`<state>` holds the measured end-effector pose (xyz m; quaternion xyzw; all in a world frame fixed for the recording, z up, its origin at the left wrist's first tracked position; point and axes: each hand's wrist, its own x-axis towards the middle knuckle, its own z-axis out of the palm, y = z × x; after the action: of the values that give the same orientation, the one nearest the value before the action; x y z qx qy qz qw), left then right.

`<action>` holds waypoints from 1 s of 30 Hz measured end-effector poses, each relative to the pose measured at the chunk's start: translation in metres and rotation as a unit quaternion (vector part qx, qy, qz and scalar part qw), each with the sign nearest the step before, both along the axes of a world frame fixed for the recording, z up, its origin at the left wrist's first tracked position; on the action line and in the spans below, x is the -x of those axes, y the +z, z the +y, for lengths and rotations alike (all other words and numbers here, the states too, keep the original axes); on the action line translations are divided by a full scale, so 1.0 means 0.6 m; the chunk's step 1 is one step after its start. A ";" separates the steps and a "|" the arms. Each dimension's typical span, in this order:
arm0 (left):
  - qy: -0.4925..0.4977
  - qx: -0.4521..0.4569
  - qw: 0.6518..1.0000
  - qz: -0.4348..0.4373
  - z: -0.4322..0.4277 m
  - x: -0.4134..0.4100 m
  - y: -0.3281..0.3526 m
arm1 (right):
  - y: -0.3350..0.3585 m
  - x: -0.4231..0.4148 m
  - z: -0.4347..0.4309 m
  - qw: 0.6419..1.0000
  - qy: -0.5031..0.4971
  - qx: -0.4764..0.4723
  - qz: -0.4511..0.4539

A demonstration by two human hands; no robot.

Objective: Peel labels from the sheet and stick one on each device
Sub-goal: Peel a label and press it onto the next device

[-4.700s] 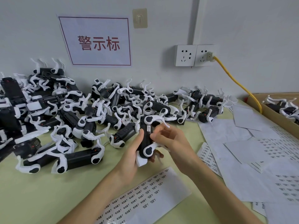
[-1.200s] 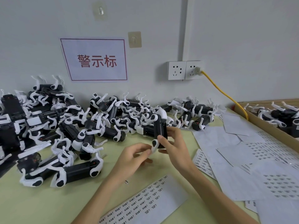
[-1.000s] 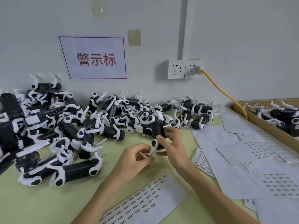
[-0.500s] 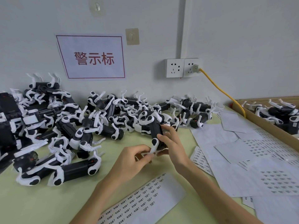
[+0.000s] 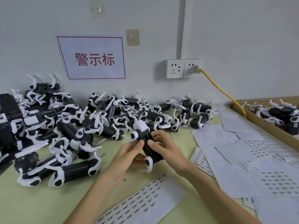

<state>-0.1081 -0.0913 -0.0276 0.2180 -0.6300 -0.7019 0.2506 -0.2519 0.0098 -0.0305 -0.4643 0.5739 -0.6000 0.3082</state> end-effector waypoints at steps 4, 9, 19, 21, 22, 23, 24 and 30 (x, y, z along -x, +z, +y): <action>-0.008 0.039 0.999 -0.021 0.006 0.002 -0.005 | 0.008 0.006 0.003 1.000 -0.026 -0.010 0.002; -0.033 0.025 0.999 -0.015 0.007 0.001 -0.004 | 0.012 0.009 0.006 1.000 -0.007 0.006 -0.022; -0.069 -0.077 0.994 0.024 0.001 0.000 -0.004 | 0.006 0.013 0.003 1.000 -0.008 0.002 -0.011; -0.069 -0.081 0.994 0.039 -0.005 0.000 -0.006 | 0.007 0.016 0.002 0.999 -0.021 0.003 0.031; -0.064 -0.079 0.994 0.043 -0.008 0.000 -0.007 | 0.008 0.017 0.002 0.998 -0.026 0.002 0.050; -0.056 -0.081 0.994 0.048 -0.010 0.000 -0.008 | 0.008 0.018 0.001 0.998 -0.028 -0.001 0.062; -0.045 -0.089 0.994 0.054 -0.012 0.001 -0.009 | 0.008 0.018 0.001 0.997 -0.028 -0.005 0.068; 0.042 -0.167 0.978 0.119 -0.030 0.003 -0.004 | 0.006 0.028 0.005 0.990 -0.014 -0.049 0.132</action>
<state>-0.1097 -0.1091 -0.0298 0.1974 -0.4598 -0.8073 0.3131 -0.2688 0.0129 -0.0271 -0.5155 0.6450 -0.5086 0.2440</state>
